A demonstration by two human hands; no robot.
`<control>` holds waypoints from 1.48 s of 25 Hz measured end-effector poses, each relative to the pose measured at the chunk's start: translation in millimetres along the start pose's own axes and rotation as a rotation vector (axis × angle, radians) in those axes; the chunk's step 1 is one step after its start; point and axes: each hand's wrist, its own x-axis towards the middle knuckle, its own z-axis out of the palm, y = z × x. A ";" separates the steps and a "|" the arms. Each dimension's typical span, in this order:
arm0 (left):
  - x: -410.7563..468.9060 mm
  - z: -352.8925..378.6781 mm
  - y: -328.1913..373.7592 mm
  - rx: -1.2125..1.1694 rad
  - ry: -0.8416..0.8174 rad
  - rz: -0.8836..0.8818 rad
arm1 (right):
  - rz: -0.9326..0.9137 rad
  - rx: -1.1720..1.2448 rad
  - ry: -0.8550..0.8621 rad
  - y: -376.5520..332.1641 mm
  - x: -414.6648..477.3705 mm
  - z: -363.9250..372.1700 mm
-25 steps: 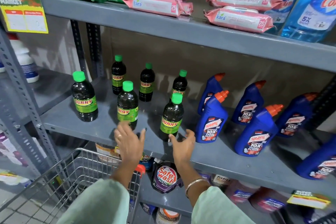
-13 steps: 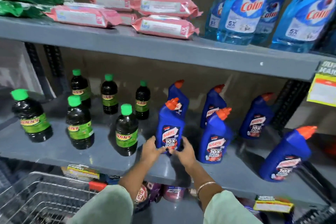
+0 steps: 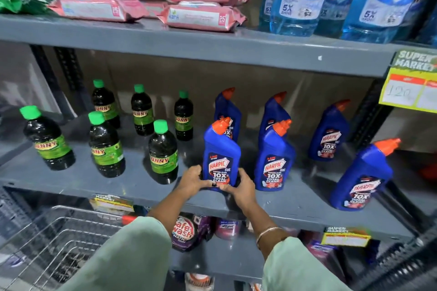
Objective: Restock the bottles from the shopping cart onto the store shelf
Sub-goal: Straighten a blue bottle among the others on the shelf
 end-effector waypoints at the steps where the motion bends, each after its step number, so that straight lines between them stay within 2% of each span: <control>1: -0.5 -0.4 -1.7 -0.010 -0.007 -0.007 | 0.004 -0.002 -0.010 -1.2 -1.4 -0.2; 3: -1.6 1.9 -1.4 -0.011 -0.024 0.005 | 0.021 -0.016 -0.001 -0.7 -4.2 1.1; 4: -6.7 3.1 -1.7 0.010 0.032 0.010 | 0.036 -0.016 0.030 0.1 -7.8 2.1; 6: -28.7 9.8 2.6 0.145 0.296 0.065 | 0.090 -0.008 0.224 3.8 -17.6 -3.4; 7: -42.4 17.1 5.0 0.260 0.436 0.189 | 0.136 -0.009 0.381 7.4 -21.9 -11.8; 8: -55.7 28.5 8.5 0.371 0.465 0.334 | 0.172 -0.011 0.527 11.8 -24.3 -24.3; 10: -69.6 61.4 23.4 0.471 0.271 0.503 | 0.215 0.008 0.673 25.2 -19.5 -53.0; 12: -62.1 94.8 42.2 0.358 0.077 0.416 | 0.232 0.034 0.583 38.9 -5.4 -81.1; 15: -28.6 128.0 60.1 0.136 0.132 0.144 | 0.206 0.106 0.304 48.1 15.4 -107.6; 17: -10.1 133.2 61.4 0.157 0.126 0.085 | 0.165 0.149 0.150 49.9 22.9 -115.0; 19: 0.7 134.7 61.2 0.184 0.126 0.070 | 0.147 0.145 0.067 50.1 21.6 -121.6; 27: -15.7 151.7 74.0 0.155 0.059 0.112 | 0.102 0.123 0.037 57.6 1.6 -157.5; 37: -24.2 148.6 79.0 0.139 0.021 0.110 | 0.124 0.106 0.072 62.1 -5.9 -153.1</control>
